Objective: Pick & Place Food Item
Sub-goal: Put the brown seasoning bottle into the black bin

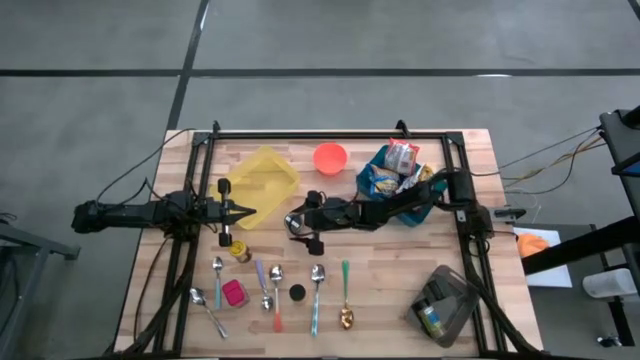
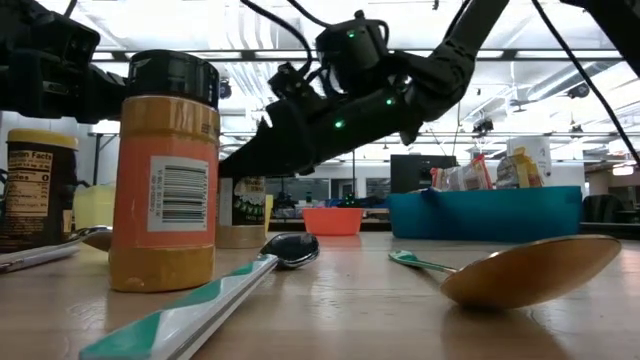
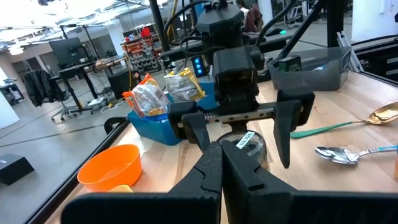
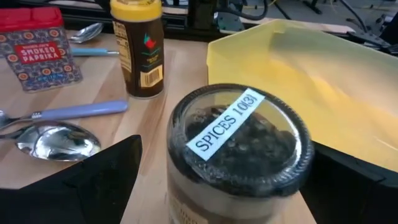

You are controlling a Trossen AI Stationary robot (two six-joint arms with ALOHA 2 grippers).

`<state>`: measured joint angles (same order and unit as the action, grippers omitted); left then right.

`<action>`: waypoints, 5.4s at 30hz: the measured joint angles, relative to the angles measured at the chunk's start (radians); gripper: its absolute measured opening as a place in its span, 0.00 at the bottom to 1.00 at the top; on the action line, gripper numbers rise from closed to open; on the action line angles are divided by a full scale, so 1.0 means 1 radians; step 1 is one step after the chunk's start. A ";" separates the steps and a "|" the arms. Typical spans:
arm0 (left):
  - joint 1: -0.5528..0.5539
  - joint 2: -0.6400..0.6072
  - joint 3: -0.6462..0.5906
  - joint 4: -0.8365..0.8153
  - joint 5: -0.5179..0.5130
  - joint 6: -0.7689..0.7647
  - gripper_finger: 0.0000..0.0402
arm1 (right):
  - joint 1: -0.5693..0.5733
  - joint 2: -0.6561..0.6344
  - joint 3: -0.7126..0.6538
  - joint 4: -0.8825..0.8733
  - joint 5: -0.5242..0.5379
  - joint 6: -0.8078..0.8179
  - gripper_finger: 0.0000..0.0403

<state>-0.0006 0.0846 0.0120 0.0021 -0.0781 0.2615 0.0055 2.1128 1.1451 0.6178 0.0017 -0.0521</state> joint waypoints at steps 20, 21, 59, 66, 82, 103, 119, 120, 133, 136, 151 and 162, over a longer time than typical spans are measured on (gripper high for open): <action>0.000 0.017 0.000 0.000 0.000 0.000 0.00 | 0.001 0.016 0.013 -0.001 -0.002 -0.013 0.95; 0.000 0.017 0.000 0.000 0.000 0.000 0.00 | 0.001 0.016 0.013 0.000 -0.002 -0.013 0.95; 0.000 0.017 0.000 0.000 0.000 0.000 0.00 | -0.006 0.014 0.013 0.001 -0.002 -0.009 0.70; 0.000 0.017 0.000 0.000 0.000 0.000 0.00 | -0.006 -0.014 0.010 -0.030 -0.001 -0.008 0.68; 0.000 0.017 0.000 0.000 0.000 0.000 0.00 | 0.052 -0.373 -0.004 -0.524 0.148 -0.003 0.69; 0.000 0.024 0.000 0.000 0.000 0.000 0.00 | 0.332 -0.790 -0.005 -1.247 0.528 0.586 0.68; 0.000 0.024 0.000 0.000 0.000 0.000 0.00 | 0.624 -0.887 0.025 -1.686 0.233 1.395 0.68; 0.000 0.024 0.000 0.000 0.000 0.000 0.00 | 0.644 -0.887 0.026 -1.695 0.209 1.439 0.68; 0.000 0.024 0.000 0.000 0.000 0.000 0.00 | 0.888 -0.868 0.003 -1.772 0.177 2.060 0.68; 0.000 0.024 0.000 0.000 0.000 0.000 0.00 | 0.941 -0.845 0.002 -1.777 0.169 2.186 0.68; 0.000 0.024 0.000 0.000 0.000 0.000 0.00 | 1.036 -0.634 0.108 -2.036 0.003 2.411 0.68; 0.000 0.024 0.000 0.000 0.000 0.000 0.00 | 1.036 -0.465 0.178 -2.189 0.007 2.423 0.68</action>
<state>-0.0006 0.1085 0.0120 0.0023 -0.0780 0.2611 1.0412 1.6479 1.3230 -1.5709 0.0088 2.3707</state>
